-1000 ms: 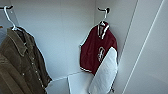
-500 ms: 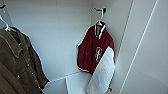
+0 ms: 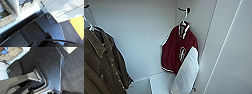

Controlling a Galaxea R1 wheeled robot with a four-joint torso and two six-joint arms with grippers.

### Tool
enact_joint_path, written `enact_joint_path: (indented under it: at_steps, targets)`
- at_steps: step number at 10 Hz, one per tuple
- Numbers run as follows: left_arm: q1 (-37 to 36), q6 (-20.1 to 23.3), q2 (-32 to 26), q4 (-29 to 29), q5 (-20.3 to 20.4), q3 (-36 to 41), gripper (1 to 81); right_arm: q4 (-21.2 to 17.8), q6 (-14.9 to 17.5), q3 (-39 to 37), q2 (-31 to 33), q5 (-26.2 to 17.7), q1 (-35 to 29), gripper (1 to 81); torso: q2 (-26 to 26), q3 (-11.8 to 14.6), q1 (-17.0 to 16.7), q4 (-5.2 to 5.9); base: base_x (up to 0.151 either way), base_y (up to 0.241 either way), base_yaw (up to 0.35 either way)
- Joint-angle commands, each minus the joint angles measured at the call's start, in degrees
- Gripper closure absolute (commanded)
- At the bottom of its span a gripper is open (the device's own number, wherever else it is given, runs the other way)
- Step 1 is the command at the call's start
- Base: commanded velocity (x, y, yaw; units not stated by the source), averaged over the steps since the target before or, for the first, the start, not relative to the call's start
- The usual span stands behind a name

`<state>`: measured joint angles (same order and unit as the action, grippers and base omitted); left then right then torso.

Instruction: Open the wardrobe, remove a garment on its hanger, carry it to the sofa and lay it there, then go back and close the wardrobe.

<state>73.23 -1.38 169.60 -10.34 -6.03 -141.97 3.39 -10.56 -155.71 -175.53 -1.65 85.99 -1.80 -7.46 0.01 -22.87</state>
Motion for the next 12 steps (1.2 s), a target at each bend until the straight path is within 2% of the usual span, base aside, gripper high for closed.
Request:
enact_joint_path:
  at_steps: [1, 6, 9, 12]
  targets:
    - [-6.81, 0.15, -2.33, -0.39, -5.74, 5.83, 1.0, -0.22, 0.01, 0.15, 0.07, -3.63, -2.62, 1.0, 0.0, 0.0, 0.0, 0.0, 0.0, 0.0, 0.0]
    - [-12.88, -0.55, -10.58, 0.4, -5.91, 22.76, 1.0, -0.22, 0.01, 0.15, -0.11, -3.63, -2.62, 1.0, 0.0, -0.02, 0.0, 0.0, 0.0, 0.0, 0.0]
    - [-17.8, -0.64, -11.64, 0.67, -7.84, 26.73, 1.0, -0.22, 0.01, 0.15, -0.11, -3.63, -2.71, 1.0, 0.0, -0.02, 0.02, 0.0, 0.0, 0.0, 0.0]
    - [-22.9, -0.73, -12.87, 3.47, -10.57, 32.8, 1.0, -0.22, 0.01, 0.15, 0.06, -3.63, -2.8, 1.0, 0.02, -0.02, 0.02, 0.0, 0.0, 0.0, 0.0]
